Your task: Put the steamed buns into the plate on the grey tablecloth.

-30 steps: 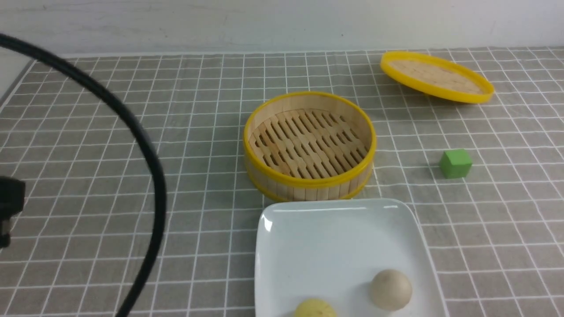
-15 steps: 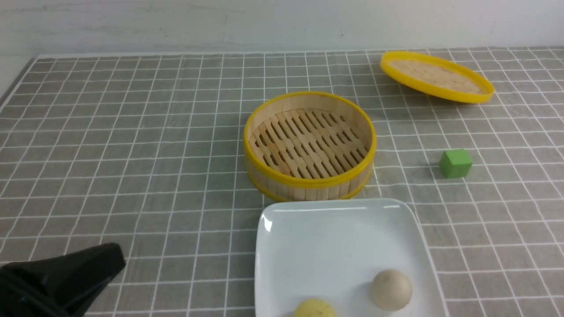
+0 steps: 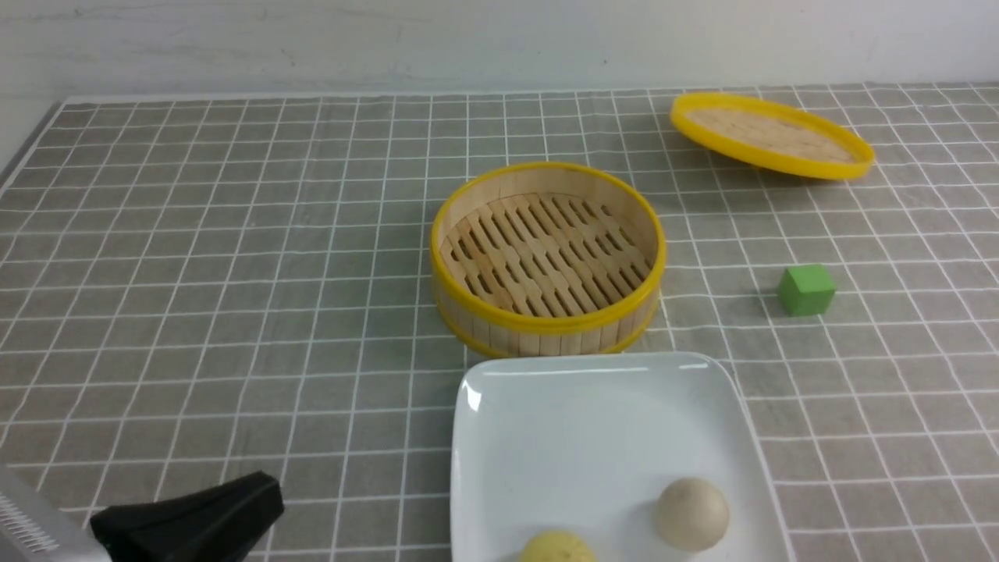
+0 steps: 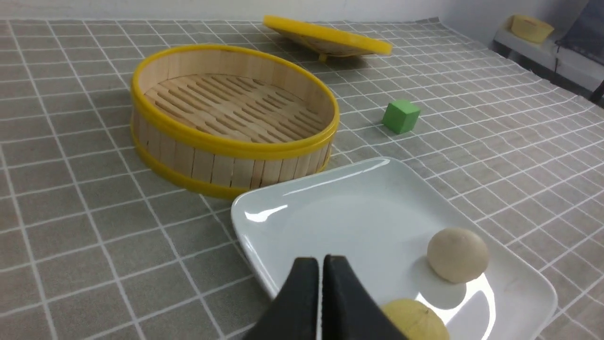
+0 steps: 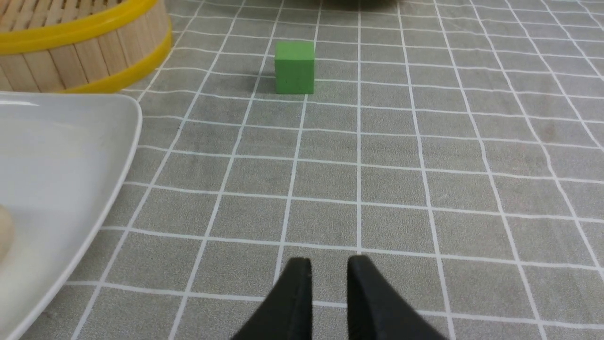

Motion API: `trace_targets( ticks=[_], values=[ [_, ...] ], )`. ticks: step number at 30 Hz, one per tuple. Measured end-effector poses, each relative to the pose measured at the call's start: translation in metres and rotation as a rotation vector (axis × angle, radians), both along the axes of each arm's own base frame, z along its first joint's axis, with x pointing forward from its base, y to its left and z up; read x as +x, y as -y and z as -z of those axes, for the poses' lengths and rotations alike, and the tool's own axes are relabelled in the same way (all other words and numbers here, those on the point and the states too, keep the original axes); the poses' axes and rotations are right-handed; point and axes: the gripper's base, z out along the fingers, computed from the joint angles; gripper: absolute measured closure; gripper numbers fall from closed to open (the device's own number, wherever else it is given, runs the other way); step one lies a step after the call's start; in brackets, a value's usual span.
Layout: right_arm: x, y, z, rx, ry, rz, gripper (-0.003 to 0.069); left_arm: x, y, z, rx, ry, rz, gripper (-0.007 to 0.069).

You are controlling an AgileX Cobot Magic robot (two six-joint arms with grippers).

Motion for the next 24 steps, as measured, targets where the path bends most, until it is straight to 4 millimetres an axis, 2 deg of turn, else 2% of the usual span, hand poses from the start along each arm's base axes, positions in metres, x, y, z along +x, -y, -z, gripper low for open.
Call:
trace_targets(
  ticks=[4,11,17,20,24],
  values=[
    [0.000,0.000,0.000,0.000,0.000,0.000,0.0513,0.001,-0.010,0.007,0.029,-0.065,-0.089,0.0586],
    [0.000,0.000,0.000,-0.003,0.000,0.000,0.0505,-0.003,-0.029,0.026,0.124,0.038,-0.235,0.0579],
    [0.000,0.000,0.000,-0.003,0.000,0.000,0.0496,-0.012,-0.050,0.046,0.141,0.057,-0.493,0.0571],
    [0.000,0.000,0.000,-0.003,0.000,0.000,0.0488,-0.016,-0.060,0.058,0.158,-0.003,-0.646,0.0571],
    [0.000,0.000,0.000,-0.003,0.000,0.000,0.0484,-0.016,-0.064,0.068,0.175,-0.052,-0.725,0.0570]
  ],
)
